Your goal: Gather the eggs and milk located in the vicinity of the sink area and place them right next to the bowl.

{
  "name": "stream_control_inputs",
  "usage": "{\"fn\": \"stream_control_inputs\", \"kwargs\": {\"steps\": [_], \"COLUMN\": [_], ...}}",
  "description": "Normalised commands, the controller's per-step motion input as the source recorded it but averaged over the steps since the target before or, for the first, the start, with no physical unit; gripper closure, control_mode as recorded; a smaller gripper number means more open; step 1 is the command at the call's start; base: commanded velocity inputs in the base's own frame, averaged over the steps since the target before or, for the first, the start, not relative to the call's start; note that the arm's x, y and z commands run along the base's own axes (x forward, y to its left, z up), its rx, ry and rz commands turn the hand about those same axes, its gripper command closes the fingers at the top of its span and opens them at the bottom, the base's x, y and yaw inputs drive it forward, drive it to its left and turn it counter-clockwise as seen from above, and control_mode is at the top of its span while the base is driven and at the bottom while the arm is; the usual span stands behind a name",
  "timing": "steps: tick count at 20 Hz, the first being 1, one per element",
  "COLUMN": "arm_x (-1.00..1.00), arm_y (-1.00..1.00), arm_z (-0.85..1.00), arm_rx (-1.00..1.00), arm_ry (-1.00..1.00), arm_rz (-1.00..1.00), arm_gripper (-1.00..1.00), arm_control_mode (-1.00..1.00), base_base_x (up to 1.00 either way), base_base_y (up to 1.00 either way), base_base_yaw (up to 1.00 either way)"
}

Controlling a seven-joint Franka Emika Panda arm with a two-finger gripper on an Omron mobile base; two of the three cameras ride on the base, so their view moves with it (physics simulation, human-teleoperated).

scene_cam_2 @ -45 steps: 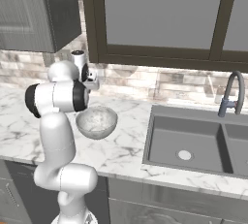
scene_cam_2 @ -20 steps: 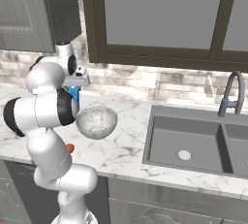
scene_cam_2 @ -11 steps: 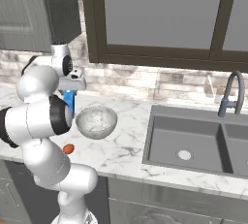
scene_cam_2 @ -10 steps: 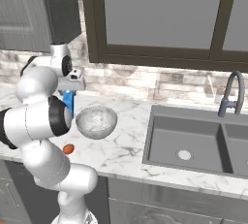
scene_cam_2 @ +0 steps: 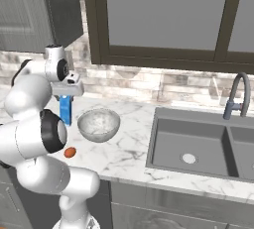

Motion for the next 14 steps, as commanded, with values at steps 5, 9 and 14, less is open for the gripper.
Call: {"fn": "stream_control_inputs", "kwargs": {"steps": [5, 9, 14], "arm_x": [-0.21, -0.07, 0.02], "arm_y": [0.0, 0.0, 0.0], "arm_z": [0.0, 0.0, 0.0], "arm_rx": [0.0, -0.04, -0.05], "arm_ry": [0.0, -0.01, -0.05], "arm_rz": [0.0, 0.0, 0.0], "arm_gripper": [1.0, 1.0, 1.0], "arm_control_mode": [-1.0, -1.0, -1.0], "base_base_x": [0.0, 0.0, 0.0], "base_base_y": [0.0, 0.0, 0.0], "base_base_yaw": [0.0, 0.0, 0.0]}}
